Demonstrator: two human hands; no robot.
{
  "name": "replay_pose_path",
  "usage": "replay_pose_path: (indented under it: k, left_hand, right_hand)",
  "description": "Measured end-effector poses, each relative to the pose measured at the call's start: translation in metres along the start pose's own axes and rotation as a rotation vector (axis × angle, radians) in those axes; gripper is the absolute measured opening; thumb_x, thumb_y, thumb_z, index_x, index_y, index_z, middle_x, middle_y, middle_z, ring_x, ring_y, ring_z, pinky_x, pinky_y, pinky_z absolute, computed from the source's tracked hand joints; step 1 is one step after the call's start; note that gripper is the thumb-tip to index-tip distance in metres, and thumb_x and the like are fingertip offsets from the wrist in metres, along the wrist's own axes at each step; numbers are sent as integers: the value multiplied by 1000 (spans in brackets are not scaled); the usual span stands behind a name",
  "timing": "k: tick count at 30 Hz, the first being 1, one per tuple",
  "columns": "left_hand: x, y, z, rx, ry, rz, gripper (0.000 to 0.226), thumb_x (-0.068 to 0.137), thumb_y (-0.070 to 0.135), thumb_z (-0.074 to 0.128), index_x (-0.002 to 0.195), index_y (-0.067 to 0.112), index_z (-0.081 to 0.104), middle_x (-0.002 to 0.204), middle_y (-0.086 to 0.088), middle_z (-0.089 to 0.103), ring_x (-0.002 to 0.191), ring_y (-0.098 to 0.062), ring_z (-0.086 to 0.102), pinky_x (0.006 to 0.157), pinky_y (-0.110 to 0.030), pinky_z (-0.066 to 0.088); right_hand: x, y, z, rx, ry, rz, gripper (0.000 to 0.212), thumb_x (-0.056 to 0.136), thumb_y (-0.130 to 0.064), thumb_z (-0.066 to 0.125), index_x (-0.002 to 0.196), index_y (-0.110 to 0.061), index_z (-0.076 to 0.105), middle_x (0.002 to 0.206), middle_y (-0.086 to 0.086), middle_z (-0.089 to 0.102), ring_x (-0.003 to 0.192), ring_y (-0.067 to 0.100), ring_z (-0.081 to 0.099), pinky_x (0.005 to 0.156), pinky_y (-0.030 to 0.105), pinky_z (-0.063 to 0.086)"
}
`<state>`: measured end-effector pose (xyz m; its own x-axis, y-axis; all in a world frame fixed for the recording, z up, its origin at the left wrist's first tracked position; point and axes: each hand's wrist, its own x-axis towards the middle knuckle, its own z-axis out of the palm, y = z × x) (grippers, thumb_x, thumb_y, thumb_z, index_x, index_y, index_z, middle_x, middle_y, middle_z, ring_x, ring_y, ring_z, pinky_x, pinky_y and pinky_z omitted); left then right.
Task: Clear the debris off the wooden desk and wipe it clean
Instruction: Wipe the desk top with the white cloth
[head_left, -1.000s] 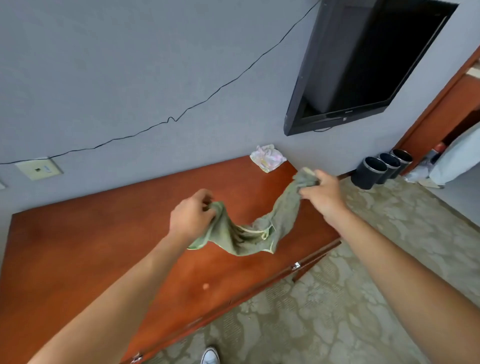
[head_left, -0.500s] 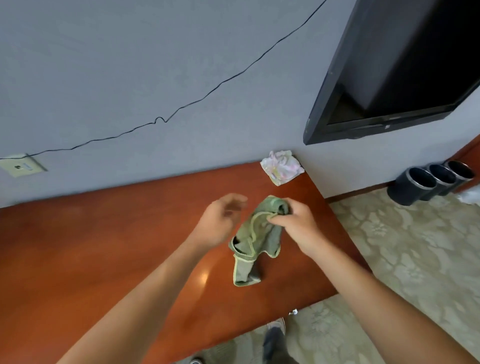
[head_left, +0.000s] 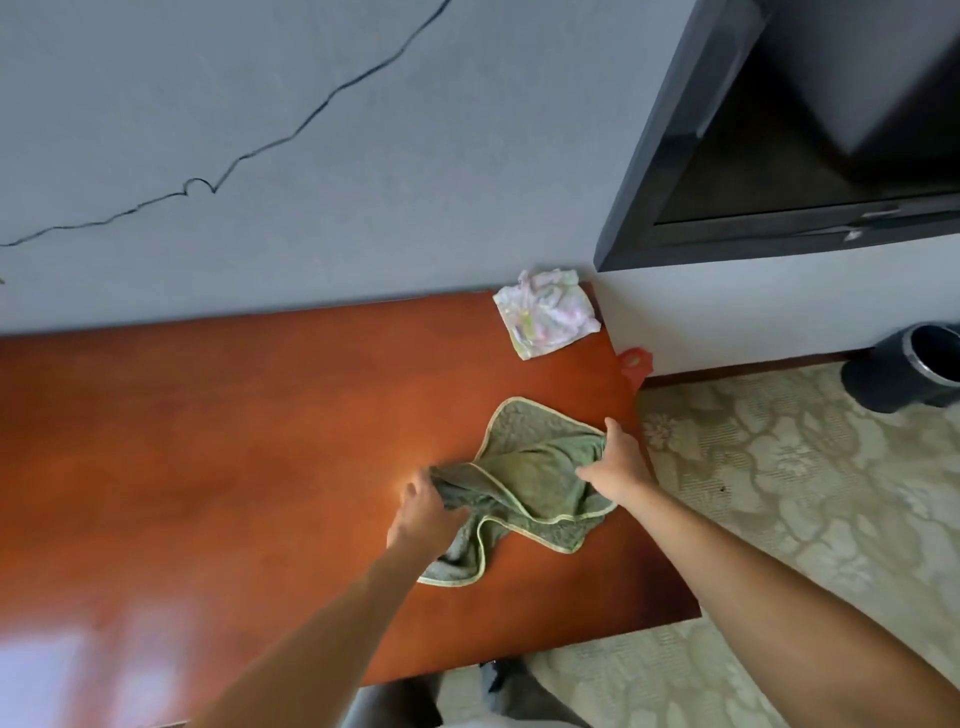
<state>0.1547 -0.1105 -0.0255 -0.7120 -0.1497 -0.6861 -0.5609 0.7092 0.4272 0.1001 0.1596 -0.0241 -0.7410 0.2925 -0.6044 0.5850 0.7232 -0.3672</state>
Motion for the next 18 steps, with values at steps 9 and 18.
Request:
replay_pose_path:
  k: [9,18]
  left_hand:
    - [23,0,-6,-230,115,-132,18,92,25,65,102,9,64,87,-6,66,89,-31,65,77,-40,54]
    - [-13,123,12,-18,10,472,35,92,20,63,124,11,56,116,-9,65,104,-30,65,82,-35,49]
  right_hand:
    - [17,7,15,-194,5,52,56,88,-45,78,134,-20,58,132,4,65,118,30,65,83,34,50]
    - [-2,-12,5,163,-195,-27,41,82,-25,79,121,-16,69,118,5,73,112,27,67,93,36,51]
